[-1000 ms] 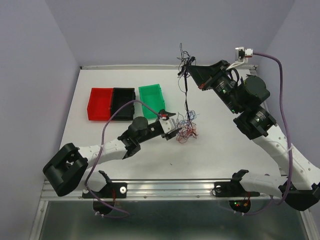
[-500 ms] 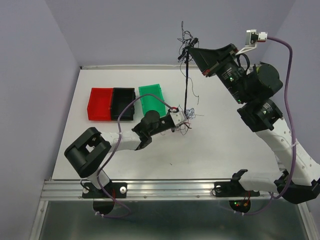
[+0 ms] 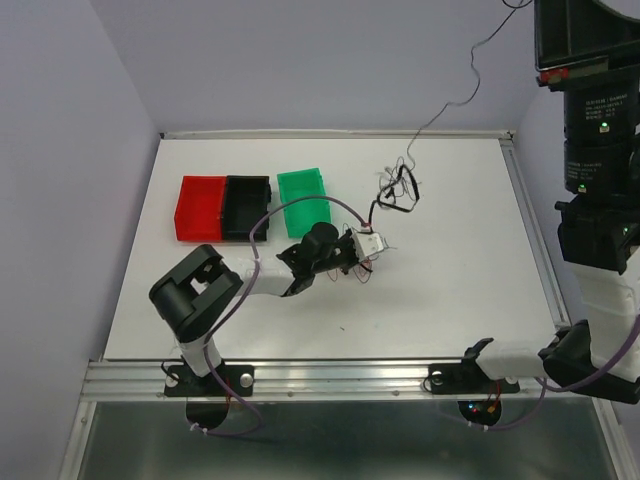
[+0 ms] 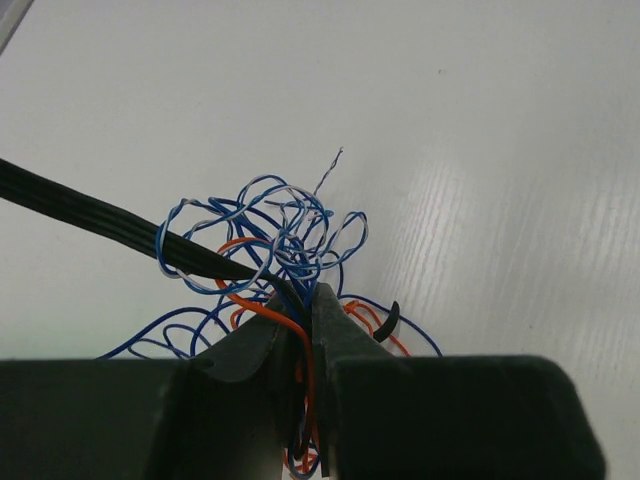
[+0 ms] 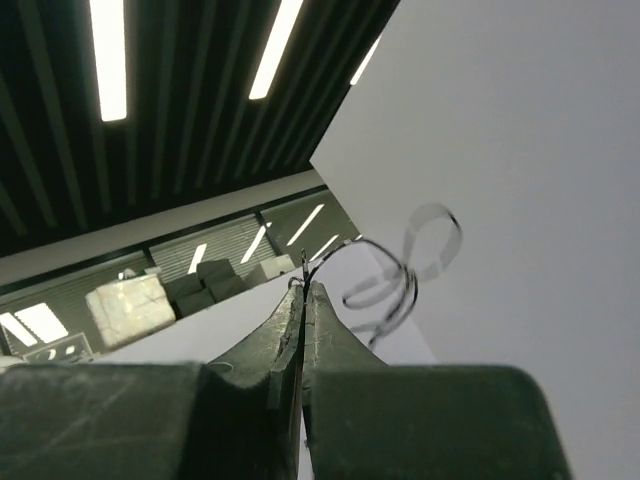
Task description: Untangle the cables
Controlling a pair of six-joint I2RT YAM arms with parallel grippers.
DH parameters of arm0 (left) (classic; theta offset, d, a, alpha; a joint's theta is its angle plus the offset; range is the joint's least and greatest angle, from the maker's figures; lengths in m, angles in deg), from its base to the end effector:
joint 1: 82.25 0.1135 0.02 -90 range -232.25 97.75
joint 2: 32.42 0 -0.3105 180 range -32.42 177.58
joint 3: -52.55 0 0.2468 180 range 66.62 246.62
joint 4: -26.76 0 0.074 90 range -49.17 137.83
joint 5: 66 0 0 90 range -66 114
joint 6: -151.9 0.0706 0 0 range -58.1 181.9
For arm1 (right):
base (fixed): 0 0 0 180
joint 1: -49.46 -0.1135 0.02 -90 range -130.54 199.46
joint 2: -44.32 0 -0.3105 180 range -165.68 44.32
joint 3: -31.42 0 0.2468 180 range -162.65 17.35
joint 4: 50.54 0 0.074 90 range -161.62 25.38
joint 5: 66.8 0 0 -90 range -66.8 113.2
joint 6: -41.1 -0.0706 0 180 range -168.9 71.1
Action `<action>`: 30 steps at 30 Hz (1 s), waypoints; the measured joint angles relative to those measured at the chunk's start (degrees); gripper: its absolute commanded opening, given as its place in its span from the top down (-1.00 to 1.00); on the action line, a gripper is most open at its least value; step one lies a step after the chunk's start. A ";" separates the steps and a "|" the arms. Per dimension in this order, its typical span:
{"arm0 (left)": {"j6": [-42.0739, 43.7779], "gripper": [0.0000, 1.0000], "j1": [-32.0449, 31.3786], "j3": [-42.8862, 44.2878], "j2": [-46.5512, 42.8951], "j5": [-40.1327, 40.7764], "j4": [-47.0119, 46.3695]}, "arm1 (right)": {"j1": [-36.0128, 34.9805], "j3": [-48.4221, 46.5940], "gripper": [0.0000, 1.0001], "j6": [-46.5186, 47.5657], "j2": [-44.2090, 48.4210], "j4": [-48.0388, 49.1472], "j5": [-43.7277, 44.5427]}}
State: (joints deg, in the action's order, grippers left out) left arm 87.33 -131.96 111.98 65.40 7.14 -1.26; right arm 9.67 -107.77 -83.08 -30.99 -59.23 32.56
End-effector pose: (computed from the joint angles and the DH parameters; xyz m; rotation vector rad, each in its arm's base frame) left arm 0.2398 -0.3145 0.2424 1.2488 1.2658 -0.5650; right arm 0.1087 0.0756 0.7534 0.1368 0.6531 1.1967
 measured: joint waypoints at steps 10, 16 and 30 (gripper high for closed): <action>6.82 0.65 -0.07 2.69 -12.33 -6.69 20.17 | 0.00 38.40 0.99 10.86 20.04 1.46 19.63; 9.64 0.62 -0.07 3.30 -23.89 -7.17 27.15 | 0.00 57.16 0.99 15.34 24.13 -0.13 30.71; 14.58 -0.21 -1.07 1.66 -29.59 -5.40 37.68 | 0.00 76.96 0.99 9.84 29.03 -2.19 26.10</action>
State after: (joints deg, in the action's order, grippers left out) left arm 101.91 -133.03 113.65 35.81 1.74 36.43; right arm 9.67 -30.81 -73.24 -1.96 -61.41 58.66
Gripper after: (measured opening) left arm 0.551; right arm 0.017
